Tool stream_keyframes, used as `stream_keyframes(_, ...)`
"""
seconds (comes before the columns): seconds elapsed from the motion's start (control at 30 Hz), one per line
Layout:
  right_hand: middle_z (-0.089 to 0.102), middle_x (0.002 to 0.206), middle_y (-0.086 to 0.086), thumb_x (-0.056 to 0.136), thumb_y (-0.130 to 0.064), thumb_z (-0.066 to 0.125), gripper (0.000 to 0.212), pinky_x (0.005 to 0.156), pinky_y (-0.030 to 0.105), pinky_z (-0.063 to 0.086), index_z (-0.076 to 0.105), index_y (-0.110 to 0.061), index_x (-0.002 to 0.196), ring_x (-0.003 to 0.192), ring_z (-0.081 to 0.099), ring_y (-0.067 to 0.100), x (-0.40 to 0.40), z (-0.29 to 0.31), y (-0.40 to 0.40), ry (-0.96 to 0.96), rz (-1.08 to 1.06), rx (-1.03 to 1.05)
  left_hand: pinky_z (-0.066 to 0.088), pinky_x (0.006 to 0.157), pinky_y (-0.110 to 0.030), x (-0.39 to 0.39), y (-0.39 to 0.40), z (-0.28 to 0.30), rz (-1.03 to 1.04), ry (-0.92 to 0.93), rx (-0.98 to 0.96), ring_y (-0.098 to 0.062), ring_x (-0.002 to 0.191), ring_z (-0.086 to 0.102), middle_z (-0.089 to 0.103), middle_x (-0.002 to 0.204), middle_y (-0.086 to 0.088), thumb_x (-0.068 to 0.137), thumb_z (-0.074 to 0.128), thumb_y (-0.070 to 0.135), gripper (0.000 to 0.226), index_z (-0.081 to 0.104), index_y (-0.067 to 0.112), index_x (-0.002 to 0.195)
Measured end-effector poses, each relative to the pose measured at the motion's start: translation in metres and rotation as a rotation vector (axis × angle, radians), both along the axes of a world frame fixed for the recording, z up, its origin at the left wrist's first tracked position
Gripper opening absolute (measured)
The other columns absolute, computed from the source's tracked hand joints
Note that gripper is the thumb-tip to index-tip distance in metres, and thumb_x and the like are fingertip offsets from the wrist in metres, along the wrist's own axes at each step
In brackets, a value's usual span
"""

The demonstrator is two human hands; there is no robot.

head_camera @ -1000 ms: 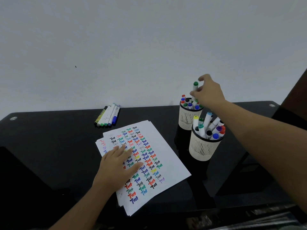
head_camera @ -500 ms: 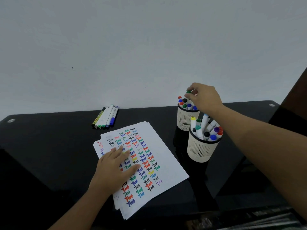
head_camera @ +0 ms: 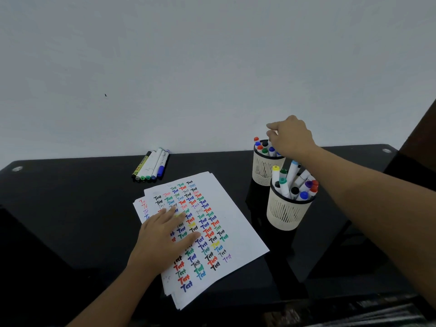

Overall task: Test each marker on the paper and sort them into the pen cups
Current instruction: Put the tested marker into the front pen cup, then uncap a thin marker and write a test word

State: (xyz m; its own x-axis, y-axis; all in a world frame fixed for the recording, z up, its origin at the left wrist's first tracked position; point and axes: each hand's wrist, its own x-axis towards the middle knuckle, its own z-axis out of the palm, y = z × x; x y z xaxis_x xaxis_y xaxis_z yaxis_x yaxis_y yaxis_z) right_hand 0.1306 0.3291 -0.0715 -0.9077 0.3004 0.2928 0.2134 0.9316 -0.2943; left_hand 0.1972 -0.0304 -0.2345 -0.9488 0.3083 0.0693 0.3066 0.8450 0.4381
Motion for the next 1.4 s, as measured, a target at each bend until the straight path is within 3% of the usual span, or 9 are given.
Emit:
stream_keyframes(0.2,0.058,0.127,0.009,0.105,-0.043,0.051,0.033,0.100,0.049,0.048,0.068,-0.034,0.132,0.119,0.054,0.031,0.007,0.009,-0.044,0.024,0.176,0.066,0.022,0.122,-0.042,-0.002,-0.005,0.004,0.073,-0.073,0.159,-0.011,0.150,0.023,0.031,0.163,0.011,0.077,0.058,0.081,0.086,0.046,0.038,0.150)
stream_keyframes(0.33,0.058,0.121,0.005,0.104,-0.042,0.052,0.030,0.103,0.047,0.047,0.070,-0.033,0.126,0.117,0.055,0.028,0.007,0.002,-0.085,-0.049,0.339,0.091,0.019,0.123,-0.047,-0.011,-0.012,0.016,0.059,-0.190,0.175,-0.017,0.154,0.013,0.018,0.168,0.007,0.079,0.065,0.074,0.087,0.038,0.039,0.154)
stream_keyframes(0.53,0.056,0.135,0.004,0.106,-0.041,0.053,0.039,0.106,0.047,0.046,0.058,-0.034,0.144,0.122,0.055,0.026,-0.010,-0.037,-0.144,-0.251,0.533,0.158,-0.001,0.125,-0.047,-0.029,-0.033,0.018,-0.008,-0.139,-0.278,-0.022,0.156,-0.010,-0.010,0.170,0.001,0.078,0.026,0.095,0.101,0.005,0.042,0.161)
stream_keyframes(0.67,0.047,0.152,0.006,0.106,-0.038,0.053,0.051,0.111,0.050,0.043,0.041,-0.041,0.156,0.137,0.047,0.029,-0.032,-0.071,-0.175,-0.356,0.572,0.197,-0.006,0.124,-0.043,-0.023,-0.040,0.005,-0.015,-0.091,-0.286,-0.018,0.155,-0.014,-0.012,0.169,0.002,0.080,0.014,0.095,0.097,0.000,0.042,0.160)
stream_keyframes(0.93,0.039,0.158,0.007,0.107,-0.025,0.045,0.064,0.108,0.050,0.043,0.020,-0.042,0.163,0.139,0.040,0.033,-0.092,-0.112,-0.224,-0.380,0.589,0.310,-0.009,0.125,-0.042,-0.028,-0.041,0.000,-0.002,-0.090,-0.195,-0.013,0.155,-0.014,-0.007,0.170,0.006,0.079,0.026,0.095,0.097,0.010,0.045,0.160)
stream_keyframes(1.13,0.045,0.150,0.007,0.103,-0.018,0.050,0.064,0.098,0.046,0.044,0.029,-0.039,0.160,0.131,0.047,0.031,-0.117,-0.129,-0.238,-0.336,0.560,0.374,-0.008,0.125,-0.044,-0.028,-0.041,-0.003,0.002,-0.065,-0.160,-0.013,0.155,-0.013,-0.004,0.171,0.005,0.079,0.027,0.095,0.096,0.012,0.046,0.159)
stream_keyframes(1.3,0.053,0.130,0.007,0.100,-0.016,0.057,0.041,0.089,0.041,0.045,0.050,-0.028,0.138,0.115,0.053,0.027,-0.121,-0.135,-0.232,-0.145,0.562,0.348,-0.008,0.125,-0.044,-0.030,-0.041,-0.002,-0.002,-0.076,-0.166,-0.013,0.155,-0.013,-0.005,0.171,0.006,0.079,0.027,0.095,0.096,0.011,0.046,0.159)
stream_keyframes(1.4,0.052,0.131,0.008,0.097,-0.009,0.060,0.052,0.091,0.042,0.047,0.049,-0.033,0.142,0.117,0.052,0.028,-0.123,-0.133,-0.229,-0.138,0.571,0.379,-0.007,0.126,-0.045,-0.029,-0.041,-0.002,0.001,-0.070,-0.167,-0.013,0.155,-0.012,-0.004,0.171,0.006,0.079,0.028,0.095,0.095,0.013,0.045,0.159)
